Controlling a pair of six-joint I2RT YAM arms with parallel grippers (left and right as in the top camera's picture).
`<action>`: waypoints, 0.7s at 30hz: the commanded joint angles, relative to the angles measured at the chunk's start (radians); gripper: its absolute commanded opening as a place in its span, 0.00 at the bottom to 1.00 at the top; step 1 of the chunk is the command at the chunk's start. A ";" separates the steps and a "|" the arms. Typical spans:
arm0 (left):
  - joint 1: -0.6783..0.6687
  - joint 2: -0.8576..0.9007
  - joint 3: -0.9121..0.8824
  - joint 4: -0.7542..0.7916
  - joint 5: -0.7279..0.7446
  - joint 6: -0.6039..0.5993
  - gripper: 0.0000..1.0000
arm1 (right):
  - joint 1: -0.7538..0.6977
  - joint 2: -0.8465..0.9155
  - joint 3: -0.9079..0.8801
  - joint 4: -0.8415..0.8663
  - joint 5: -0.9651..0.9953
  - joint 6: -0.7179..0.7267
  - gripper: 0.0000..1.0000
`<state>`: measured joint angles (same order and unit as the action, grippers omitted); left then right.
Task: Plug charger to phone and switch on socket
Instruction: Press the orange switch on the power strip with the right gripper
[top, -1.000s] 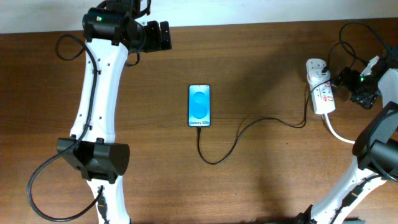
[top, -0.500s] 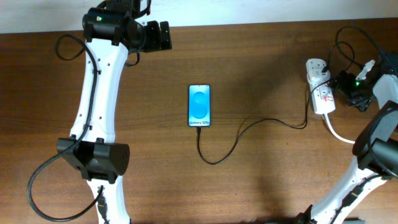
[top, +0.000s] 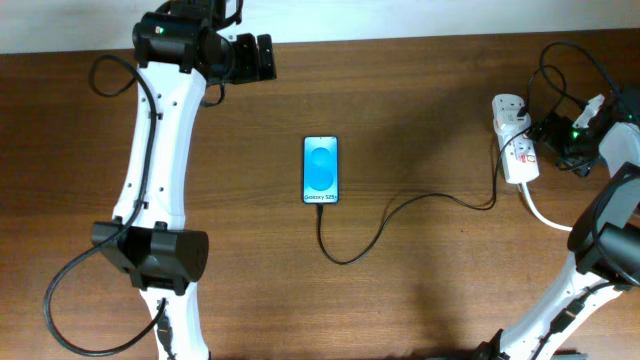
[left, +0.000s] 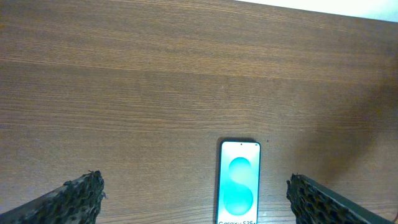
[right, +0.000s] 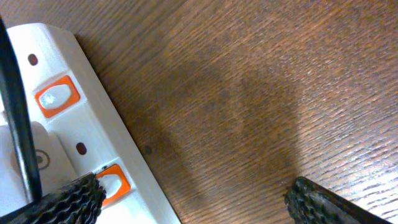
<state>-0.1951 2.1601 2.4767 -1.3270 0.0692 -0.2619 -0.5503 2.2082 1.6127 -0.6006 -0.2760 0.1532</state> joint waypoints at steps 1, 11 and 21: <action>0.000 0.007 -0.005 0.002 -0.018 0.005 0.99 | 0.001 0.026 -0.061 -0.005 -0.063 0.003 0.98; 0.000 0.007 -0.005 0.002 -0.018 0.005 0.99 | 0.002 0.026 -0.061 -0.038 -0.026 0.003 0.98; 0.000 0.007 -0.005 0.002 -0.018 0.005 0.99 | 0.096 0.026 -0.061 -0.020 0.153 0.070 0.98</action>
<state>-0.1951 2.1601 2.4767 -1.3270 0.0692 -0.2619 -0.5049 2.1811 1.5963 -0.6205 -0.1711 0.2176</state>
